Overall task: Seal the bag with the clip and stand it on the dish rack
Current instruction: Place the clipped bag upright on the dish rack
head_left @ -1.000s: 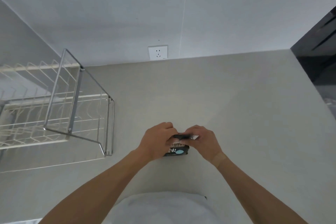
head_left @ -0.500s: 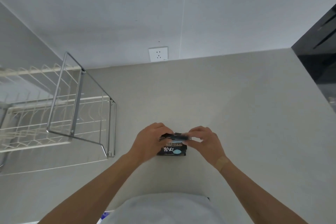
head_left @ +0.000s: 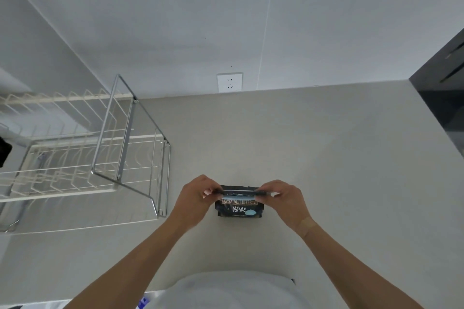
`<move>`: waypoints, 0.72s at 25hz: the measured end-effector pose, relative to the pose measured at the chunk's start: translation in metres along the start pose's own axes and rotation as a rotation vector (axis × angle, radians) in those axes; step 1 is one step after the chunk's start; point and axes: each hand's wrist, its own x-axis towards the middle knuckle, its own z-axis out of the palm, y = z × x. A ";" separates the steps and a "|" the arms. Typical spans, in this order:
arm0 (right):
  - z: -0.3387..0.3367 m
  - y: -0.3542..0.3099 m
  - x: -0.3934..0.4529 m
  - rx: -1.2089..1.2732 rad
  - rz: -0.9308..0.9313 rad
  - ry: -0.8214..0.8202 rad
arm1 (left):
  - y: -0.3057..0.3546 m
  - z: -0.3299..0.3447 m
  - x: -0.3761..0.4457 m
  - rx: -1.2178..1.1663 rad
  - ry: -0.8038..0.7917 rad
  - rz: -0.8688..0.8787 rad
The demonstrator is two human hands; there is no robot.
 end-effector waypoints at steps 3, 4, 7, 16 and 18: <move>0.001 0.002 0.000 0.049 0.038 0.022 | 0.001 0.000 -0.001 -0.047 0.017 -0.043; 0.000 0.001 0.000 0.061 0.051 0.030 | 0.003 -0.002 -0.002 -0.070 0.016 -0.051; -0.008 -0.014 0.000 0.060 0.049 0.034 | 0.013 -0.010 -0.005 -0.141 -0.032 -0.081; -0.047 -0.160 -0.022 0.203 -0.256 -0.126 | 0.104 -0.108 -0.034 -0.536 -0.017 0.005; -0.044 -0.200 -0.031 0.233 -0.335 -0.099 | 0.123 -0.143 -0.040 -0.597 -0.030 0.067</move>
